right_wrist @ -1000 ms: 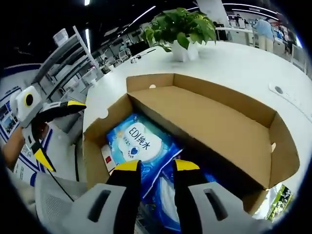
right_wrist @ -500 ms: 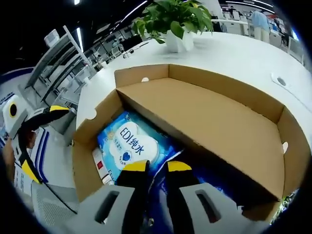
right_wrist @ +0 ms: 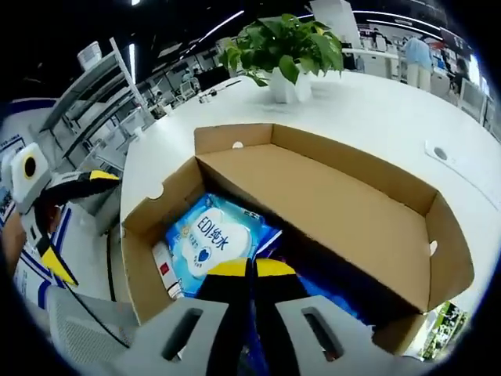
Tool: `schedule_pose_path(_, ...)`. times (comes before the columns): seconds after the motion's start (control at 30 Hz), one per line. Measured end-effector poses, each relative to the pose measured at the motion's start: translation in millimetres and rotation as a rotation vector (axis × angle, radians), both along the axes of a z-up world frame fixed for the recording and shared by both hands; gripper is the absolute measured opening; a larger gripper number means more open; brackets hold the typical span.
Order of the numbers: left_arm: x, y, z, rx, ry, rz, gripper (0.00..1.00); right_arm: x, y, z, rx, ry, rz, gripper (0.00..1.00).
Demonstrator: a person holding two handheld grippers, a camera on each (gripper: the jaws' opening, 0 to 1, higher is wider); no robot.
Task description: Operate the shoe box by opening the lid, removing the specified soft item, and placing it in the target area until the item is outside and the box remains undamaged.
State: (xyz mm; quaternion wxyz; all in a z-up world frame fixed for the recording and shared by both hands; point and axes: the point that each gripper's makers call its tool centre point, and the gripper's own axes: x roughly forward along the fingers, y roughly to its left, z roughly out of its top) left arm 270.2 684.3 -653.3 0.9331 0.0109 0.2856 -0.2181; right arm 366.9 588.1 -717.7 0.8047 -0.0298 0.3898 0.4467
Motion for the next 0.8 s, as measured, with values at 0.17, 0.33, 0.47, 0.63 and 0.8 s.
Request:
schedule_pose_path(0.17, 6.5, -3.6, -1.7, 0.006, 0.009, -0.007, 0.86, 0.4, -13.6, 6.6, -0.007, -0.033, -0.012, 0.0)
schedule_pose_path(0.33, 11.1, -12.3, -6.4, 0.021, 0.029, -0.033, 0.78, -0.8, -28.7, 10.9, -0.005, -0.039, -0.035, 0.0)
schedule_pose_path(0.47, 19.3, -15.6, -11.0, 0.028, 0.046, -0.049, 0.71, -0.6, -39.1, 13.9, -0.004, -0.037, -0.048, 0.0)
schedule_pose_path(0.63, 33.8, -20.9, -21.0, 0.041, 0.092, -0.055, 0.59, 0.9, -51.2, 16.0, -0.023, -0.045, -0.065, 0.0)
schedule_pose_path(0.8, 48.4, -27.2, -35.5, 0.033, 0.152, -0.068, 0.5, 1.1, -64.5, 14.8, -0.035, -0.041, -0.079, 0.0)
